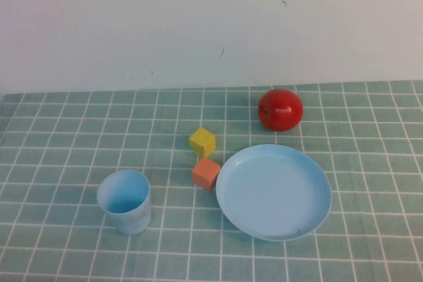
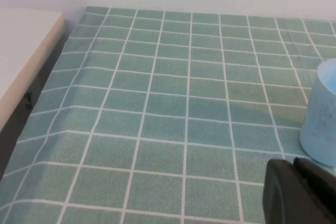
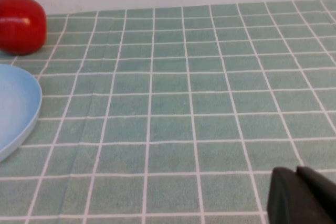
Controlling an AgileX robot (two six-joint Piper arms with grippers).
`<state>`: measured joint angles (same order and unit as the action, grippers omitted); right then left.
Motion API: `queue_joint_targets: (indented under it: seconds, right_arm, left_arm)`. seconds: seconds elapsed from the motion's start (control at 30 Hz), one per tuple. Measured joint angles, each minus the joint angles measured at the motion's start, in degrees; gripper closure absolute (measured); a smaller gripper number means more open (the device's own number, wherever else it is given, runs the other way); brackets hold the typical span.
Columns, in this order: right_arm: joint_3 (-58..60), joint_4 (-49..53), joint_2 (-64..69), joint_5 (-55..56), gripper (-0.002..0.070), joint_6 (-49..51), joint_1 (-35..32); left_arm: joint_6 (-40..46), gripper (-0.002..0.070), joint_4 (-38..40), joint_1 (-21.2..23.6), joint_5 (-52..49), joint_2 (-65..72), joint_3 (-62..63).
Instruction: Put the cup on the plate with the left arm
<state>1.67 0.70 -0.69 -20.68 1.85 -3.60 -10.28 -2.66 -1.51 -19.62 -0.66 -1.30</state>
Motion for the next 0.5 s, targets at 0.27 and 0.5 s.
queue_joint_targets:
  seconds: [0.27, 0.5]
  right_arm:
    - [0.0, 0.0, 0.0, 0.0, 0.0678, 0.0, 0.0]
    - [0.0, 0.0, 0.0, 0.0, 0.0678, 0.0, 0.0]
  left_arm:
    - [0.3, 0.0678, 1.6, 0.0, 1.7, 0.0, 0.0]
    - [-1.7, 0.0678, 9.8, 0.0, 22.4, 0.0, -0.5]
